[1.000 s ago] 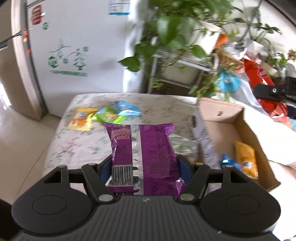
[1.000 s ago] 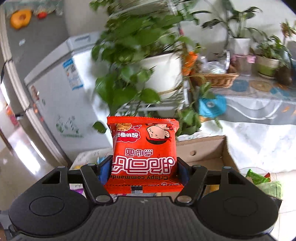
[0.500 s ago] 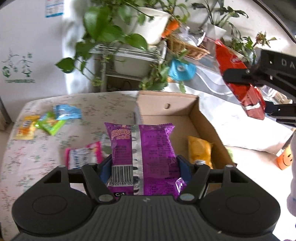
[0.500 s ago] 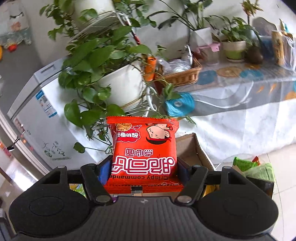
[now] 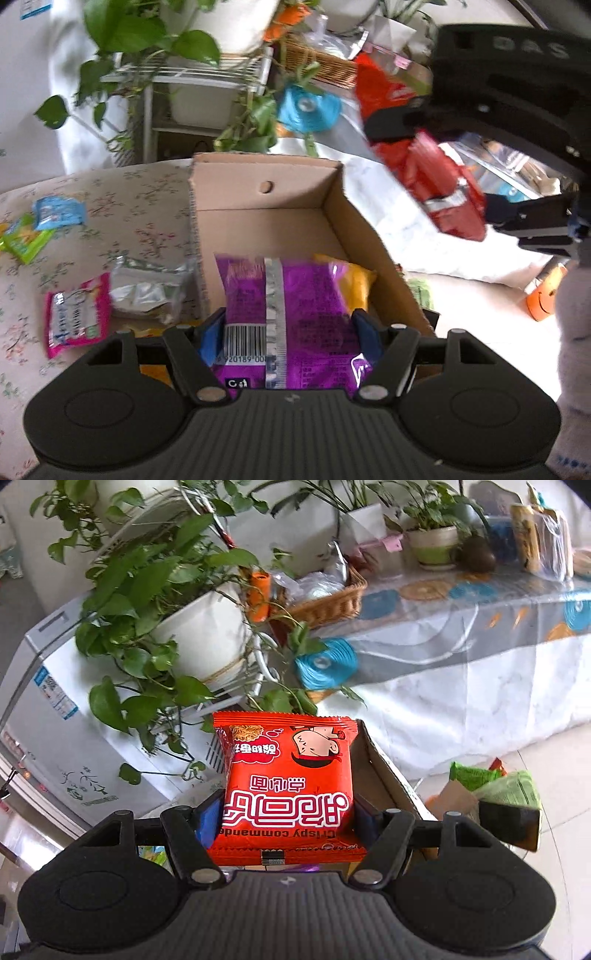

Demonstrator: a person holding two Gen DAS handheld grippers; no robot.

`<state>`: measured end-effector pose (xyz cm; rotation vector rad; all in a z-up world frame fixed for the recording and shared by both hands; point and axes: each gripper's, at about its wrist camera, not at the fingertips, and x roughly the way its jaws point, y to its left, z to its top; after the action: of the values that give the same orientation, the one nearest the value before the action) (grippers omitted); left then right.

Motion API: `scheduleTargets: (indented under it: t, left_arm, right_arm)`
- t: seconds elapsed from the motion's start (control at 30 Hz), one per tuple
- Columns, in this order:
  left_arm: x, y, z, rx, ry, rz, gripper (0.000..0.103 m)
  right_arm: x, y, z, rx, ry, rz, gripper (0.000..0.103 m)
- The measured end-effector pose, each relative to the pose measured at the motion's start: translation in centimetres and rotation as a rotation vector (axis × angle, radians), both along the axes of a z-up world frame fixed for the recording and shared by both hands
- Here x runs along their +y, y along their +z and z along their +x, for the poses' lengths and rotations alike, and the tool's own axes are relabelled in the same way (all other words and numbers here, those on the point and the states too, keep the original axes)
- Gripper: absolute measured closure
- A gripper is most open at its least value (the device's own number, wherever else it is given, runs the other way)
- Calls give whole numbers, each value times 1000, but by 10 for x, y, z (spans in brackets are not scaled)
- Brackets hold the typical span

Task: Organize snacks
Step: 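Carry both bags over the box and release them inside, then move both open grippers back over the snacks on the table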

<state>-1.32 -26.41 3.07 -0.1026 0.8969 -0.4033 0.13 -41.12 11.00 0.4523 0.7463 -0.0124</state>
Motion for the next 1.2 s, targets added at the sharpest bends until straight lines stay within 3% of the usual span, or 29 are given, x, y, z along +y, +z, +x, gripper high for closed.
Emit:
scheduleTargets:
  t: [0.1, 0.2, 0.67, 0.93, 1.2]
  left_arm:
    - [-5, 2, -1, -17, -35, -11, 20]
    - [0, 7, -4, -49, -40, -25, 17]
    - [76, 19, 2, -92, 19, 21, 13]
    - [120, 9, 9, -80, 80, 81, 13]
    - [146, -5, 7, -67, 67, 139, 13]
  right_arm:
    - [-4, -3, 2, 10, -39, 6, 25]
    - [-7, -2, 1, 7, -57, 27, 18]
    - [12, 0, 4, -48, 49, 38, 12]
    - [35, -1, 9, -55, 137, 12, 11]
    - [56, -11, 15, -14, 214, 53, 11]
